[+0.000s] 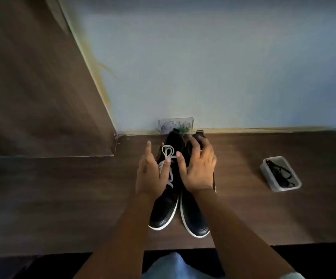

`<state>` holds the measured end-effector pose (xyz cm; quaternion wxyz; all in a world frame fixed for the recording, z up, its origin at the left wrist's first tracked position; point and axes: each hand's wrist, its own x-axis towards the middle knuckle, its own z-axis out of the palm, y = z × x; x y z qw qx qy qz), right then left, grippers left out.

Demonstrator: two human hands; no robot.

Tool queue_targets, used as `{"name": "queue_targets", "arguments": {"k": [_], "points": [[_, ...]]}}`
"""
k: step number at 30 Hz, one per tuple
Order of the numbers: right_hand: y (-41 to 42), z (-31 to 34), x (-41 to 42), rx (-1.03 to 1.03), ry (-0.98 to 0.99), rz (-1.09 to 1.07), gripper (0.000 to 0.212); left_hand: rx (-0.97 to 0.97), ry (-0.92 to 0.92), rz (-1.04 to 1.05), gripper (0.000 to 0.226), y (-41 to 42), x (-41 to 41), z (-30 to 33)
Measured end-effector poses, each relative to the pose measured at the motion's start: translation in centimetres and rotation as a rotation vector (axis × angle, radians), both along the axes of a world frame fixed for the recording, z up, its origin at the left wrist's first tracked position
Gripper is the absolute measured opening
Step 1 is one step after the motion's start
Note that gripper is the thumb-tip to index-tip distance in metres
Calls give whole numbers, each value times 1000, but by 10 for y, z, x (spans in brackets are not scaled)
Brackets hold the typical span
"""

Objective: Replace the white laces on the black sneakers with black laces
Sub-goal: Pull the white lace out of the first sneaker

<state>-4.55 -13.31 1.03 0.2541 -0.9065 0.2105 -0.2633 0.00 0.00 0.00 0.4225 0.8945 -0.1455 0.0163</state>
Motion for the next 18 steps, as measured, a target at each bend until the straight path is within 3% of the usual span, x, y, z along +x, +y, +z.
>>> {"name": "queue_targets", "arguments": {"k": [5, 8, 11, 14, 18], "points": [[7, -1, -11, -146, 94, 58, 51, 86, 227, -3, 117, 19, -24, -17], [28, -9, -62, -172, 104, 125, 46, 89, 235, 24, 101, 37, -68, -29], [48, -10, -106, 4, 154, 157, 43, 130, 225, 81, 92, 48, -101, -30], [57, -10, -115, 42, 292, 290, 38, 210, 226, 78, 84, 54, -119, -15], [80, -9, -113, 101, 329, 329, 40, 278, 248, 68, 79, 64, -138, -4]]}}
